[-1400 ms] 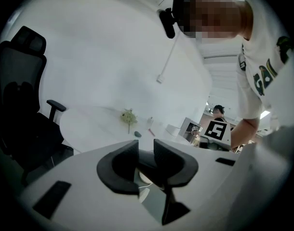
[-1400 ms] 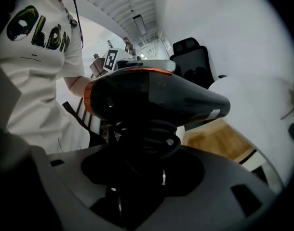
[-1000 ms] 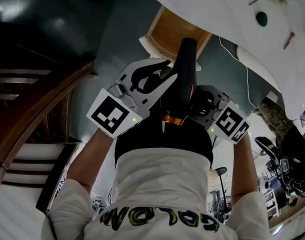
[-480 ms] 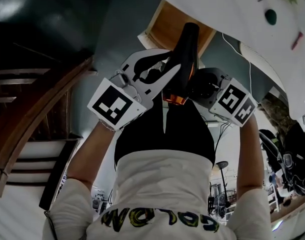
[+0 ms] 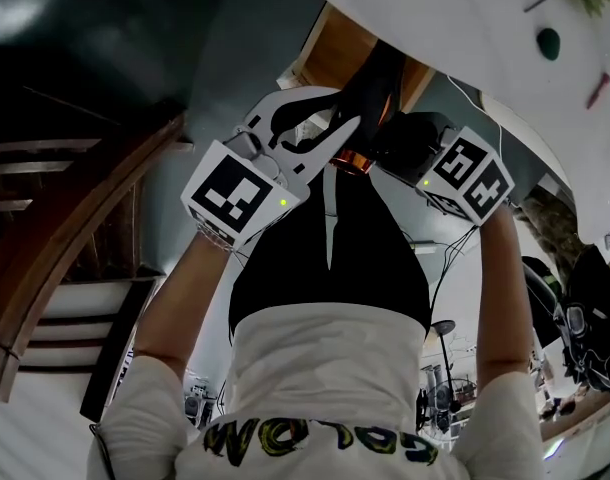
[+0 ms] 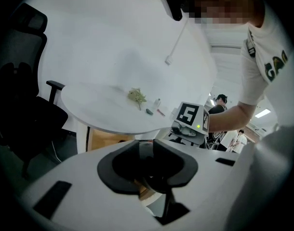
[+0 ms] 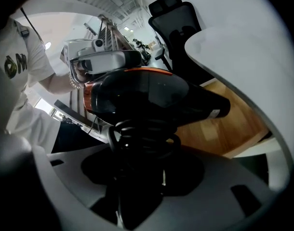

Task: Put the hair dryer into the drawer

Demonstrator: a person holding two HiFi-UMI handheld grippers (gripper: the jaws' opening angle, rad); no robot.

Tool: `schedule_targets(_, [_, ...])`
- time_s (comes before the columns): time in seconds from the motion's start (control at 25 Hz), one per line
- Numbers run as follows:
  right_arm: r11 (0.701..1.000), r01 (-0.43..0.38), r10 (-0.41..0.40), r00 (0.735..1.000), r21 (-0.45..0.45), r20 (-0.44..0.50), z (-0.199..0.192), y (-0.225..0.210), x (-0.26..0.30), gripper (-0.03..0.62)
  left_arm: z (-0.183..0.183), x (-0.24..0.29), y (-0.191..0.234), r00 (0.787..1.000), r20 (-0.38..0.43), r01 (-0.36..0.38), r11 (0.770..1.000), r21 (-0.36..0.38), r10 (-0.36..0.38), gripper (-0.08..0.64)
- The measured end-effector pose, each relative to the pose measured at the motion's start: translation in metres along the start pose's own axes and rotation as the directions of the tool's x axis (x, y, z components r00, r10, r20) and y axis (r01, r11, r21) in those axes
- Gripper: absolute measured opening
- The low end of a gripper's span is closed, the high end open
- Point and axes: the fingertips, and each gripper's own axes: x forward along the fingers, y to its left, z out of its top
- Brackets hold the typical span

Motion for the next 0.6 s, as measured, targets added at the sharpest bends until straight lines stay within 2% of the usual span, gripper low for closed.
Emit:
schedule_targets(0.44, [0.991, 0.137, -0.137, 0.988, -0.003, -0.064, 0.015, -0.045, 0.02, 0.255, -0.014, 0.009, 0.036, 0.997, -0.072, -0.027, 0.996, 0.079, 0.033, 0.083])
schedule_targets(0.6, [0.984, 0.18, -0.179, 0.98, -0.007, -0.092, 0.017, -0.059, 0.031, 0.255, -0.015, 0.011, 0.045, 0.997, -0.072, -0.034, 0.994, 0.099, 0.041, 0.06])
